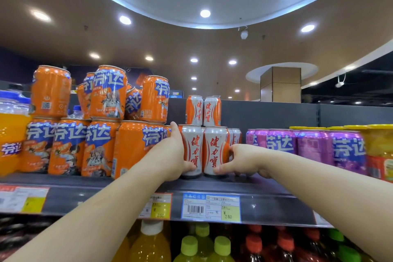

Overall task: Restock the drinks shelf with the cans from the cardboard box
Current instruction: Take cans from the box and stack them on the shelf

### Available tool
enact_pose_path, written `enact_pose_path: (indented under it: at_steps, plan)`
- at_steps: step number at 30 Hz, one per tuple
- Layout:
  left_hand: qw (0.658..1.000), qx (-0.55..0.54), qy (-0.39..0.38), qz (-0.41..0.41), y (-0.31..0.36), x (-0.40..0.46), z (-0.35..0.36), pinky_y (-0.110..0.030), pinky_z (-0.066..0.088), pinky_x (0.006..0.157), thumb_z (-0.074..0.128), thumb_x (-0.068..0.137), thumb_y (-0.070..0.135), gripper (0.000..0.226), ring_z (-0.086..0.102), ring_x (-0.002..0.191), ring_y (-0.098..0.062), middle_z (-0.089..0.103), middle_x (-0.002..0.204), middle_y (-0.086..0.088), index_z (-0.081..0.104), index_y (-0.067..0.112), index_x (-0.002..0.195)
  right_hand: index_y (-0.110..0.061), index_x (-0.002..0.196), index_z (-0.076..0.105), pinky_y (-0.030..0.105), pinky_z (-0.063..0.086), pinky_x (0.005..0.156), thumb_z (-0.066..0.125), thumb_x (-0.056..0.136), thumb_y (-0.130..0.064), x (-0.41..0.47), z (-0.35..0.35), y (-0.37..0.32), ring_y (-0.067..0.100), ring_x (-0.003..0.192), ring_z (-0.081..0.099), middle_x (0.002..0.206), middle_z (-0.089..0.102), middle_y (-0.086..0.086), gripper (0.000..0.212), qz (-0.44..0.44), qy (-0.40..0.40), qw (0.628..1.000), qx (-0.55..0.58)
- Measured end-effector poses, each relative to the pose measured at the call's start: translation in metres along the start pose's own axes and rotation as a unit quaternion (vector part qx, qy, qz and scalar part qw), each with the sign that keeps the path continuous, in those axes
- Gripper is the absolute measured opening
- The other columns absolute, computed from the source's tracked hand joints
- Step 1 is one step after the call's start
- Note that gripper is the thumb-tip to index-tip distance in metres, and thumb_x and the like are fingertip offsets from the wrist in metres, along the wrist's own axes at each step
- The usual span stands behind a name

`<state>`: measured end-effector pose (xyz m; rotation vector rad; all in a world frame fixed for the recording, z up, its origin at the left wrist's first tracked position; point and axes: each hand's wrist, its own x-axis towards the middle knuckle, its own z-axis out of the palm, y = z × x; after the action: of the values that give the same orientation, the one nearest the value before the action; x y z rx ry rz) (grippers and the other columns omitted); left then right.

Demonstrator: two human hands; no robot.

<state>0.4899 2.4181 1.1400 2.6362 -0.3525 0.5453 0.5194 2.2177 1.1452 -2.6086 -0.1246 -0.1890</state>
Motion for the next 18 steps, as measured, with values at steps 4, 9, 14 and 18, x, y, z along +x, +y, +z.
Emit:
enact_pose_path:
  at_steps: [4, 9, 14, 18]
  plan:
    - [0.986, 0.056, 0.137, 0.072, -0.014, -0.011, -0.004, -0.024, 0.052, 0.080, 0.069, 0.086, 0.041, 0.071, 0.063, 0.099, -0.012, 0.067, 0.117, 0.002, 0.036, 0.019, 0.145, -0.029, 0.097, 0.059, 0.023, 0.053, 0.062, 0.072, 0.080, -0.053, -0.007, -0.009, 0.000, 0.012, 0.086, 0.067, 0.097, 0.068, -0.006, 0.032, 0.007, 0.013, 0.999, -0.035]
    - [0.977, -0.134, -0.058, 0.158, -0.037, -0.015, -0.014, -0.016, 0.049, 0.077, 0.059, 0.095, 0.031, 0.027, 0.065, 0.084, 0.003, 0.071, 0.091, 0.020, 0.063, 0.051, 0.114, -0.035, 0.098, 0.072, 0.032, 0.051, 0.093, 0.081, 0.074, -0.044, -0.021, -0.033, 0.017, 0.010, 0.104, 0.064, 0.102, 0.070, -0.012, 0.028, -0.101, -0.015, 0.995, -0.009]
    - [0.953, -0.170, -0.207, 0.141, -0.042, -0.001, -0.013, -0.014, 0.046, 0.087, 0.051, 0.101, 0.016, 0.043, 0.065, 0.100, 0.006, 0.067, 0.115, 0.028, 0.050, 0.049, 0.128, -0.064, 0.118, 0.057, 0.016, 0.028, 0.108, 0.072, 0.084, -0.038, -0.020, -0.035, 0.025, -0.020, 0.126, 0.036, 0.131, 0.049, -0.041, 0.045, -0.144, -0.194, 0.970, 0.016]
    - [0.941, -0.174, -0.263, 0.127, -0.044, 0.009, -0.015, -0.007, 0.048, 0.081, 0.049, 0.101, 0.012, 0.045, 0.063, 0.105, 0.007, 0.064, 0.124, 0.024, 0.046, 0.050, 0.126, -0.062, 0.121, 0.054, 0.019, 0.022, 0.113, 0.070, 0.087, -0.032, -0.006, -0.028, 0.026, -0.013, 0.134, 0.030, 0.134, 0.043, -0.040, 0.048, -0.156, -0.229, 0.960, 0.028]
